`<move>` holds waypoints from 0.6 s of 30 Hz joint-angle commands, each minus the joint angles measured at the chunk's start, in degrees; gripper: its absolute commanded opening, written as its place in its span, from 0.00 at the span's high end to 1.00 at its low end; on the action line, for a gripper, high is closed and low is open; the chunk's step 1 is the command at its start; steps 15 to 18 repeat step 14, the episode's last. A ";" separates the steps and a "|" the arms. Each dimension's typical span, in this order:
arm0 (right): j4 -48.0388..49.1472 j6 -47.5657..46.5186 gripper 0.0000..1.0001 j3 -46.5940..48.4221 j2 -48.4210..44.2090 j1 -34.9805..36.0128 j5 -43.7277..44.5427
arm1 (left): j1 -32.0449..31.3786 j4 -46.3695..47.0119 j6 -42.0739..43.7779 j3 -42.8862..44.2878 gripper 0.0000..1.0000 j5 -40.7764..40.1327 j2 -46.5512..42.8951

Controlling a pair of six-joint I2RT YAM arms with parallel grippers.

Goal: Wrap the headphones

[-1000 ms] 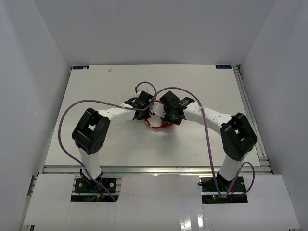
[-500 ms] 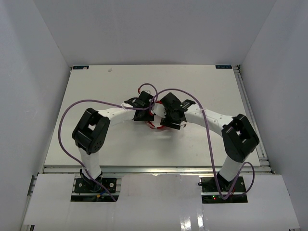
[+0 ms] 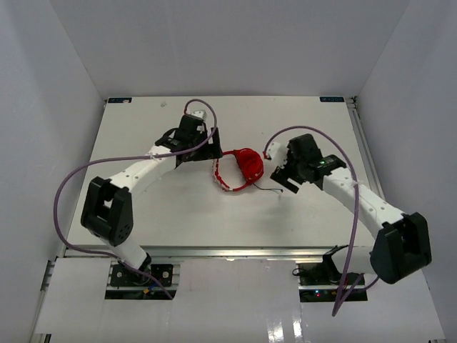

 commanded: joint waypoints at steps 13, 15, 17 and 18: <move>20.01 27.20 0.10 -20.77 -35.78 -13.82 2.52 | 0.24 16.59 6.77 -39.49 0.02 17.39 -56.10; 19.75 27.10 0.10 -20.74 -36.18 -14.28 1.86 | 0.24 16.07 6.92 -40.21 0.02 17.15 -57.66; 19.75 27.10 0.10 -20.74 -36.18 -14.28 1.86 | 0.24 16.07 6.92 -40.21 0.02 17.15 -57.66; 19.75 27.10 0.10 -20.74 -36.18 -14.28 1.86 | 0.24 16.07 6.92 -40.21 0.02 17.15 -57.66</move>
